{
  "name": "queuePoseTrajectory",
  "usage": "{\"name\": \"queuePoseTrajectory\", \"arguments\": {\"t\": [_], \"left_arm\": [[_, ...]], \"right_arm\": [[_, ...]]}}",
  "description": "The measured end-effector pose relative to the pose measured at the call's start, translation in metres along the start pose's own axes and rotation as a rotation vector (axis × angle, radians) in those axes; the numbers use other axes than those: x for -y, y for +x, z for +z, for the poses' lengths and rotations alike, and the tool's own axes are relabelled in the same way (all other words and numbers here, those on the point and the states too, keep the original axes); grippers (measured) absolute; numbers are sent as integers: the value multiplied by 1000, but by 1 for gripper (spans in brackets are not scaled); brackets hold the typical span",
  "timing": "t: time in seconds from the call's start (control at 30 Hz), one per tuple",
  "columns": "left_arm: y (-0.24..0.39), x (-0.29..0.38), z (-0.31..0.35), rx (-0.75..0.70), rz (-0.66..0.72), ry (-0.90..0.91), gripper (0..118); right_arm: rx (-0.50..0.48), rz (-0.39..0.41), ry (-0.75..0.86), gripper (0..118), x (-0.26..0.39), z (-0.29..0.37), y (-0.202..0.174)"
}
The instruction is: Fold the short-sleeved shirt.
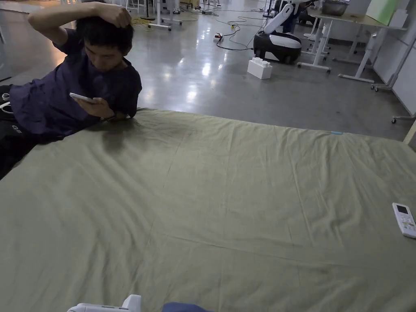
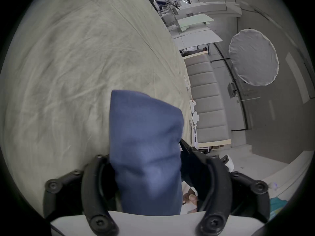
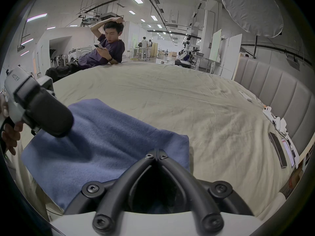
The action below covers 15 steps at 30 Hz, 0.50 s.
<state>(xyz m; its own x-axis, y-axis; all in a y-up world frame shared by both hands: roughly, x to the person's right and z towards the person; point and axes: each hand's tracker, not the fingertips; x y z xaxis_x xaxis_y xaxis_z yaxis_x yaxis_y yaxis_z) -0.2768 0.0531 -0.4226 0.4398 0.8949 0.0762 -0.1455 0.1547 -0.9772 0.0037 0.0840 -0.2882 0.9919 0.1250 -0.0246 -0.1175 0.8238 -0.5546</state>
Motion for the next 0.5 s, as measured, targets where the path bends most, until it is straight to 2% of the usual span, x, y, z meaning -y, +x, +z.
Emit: {"name": "queuePoseTrajectory", "arguments": {"t": [0.03,0.13,0.23,0.4,0.5], "left_arm": [[2,1,1,-8,-6,4,50],[7,6,1,-12,-31,21,47],[7,6,6,7,-32,38,35],[18,1,17,23,-3,39,30],[29,-8,40,35,7,63,29]], "right_arm": [[5,-1,-3,1,-2,0,1],[21,2,-7,1,-1,-1,2],[25,15,-9,1,1,-2,2],[20,20,-8,1,-4,-1,4],[2,-37,26,1,-20,9,13]]}}
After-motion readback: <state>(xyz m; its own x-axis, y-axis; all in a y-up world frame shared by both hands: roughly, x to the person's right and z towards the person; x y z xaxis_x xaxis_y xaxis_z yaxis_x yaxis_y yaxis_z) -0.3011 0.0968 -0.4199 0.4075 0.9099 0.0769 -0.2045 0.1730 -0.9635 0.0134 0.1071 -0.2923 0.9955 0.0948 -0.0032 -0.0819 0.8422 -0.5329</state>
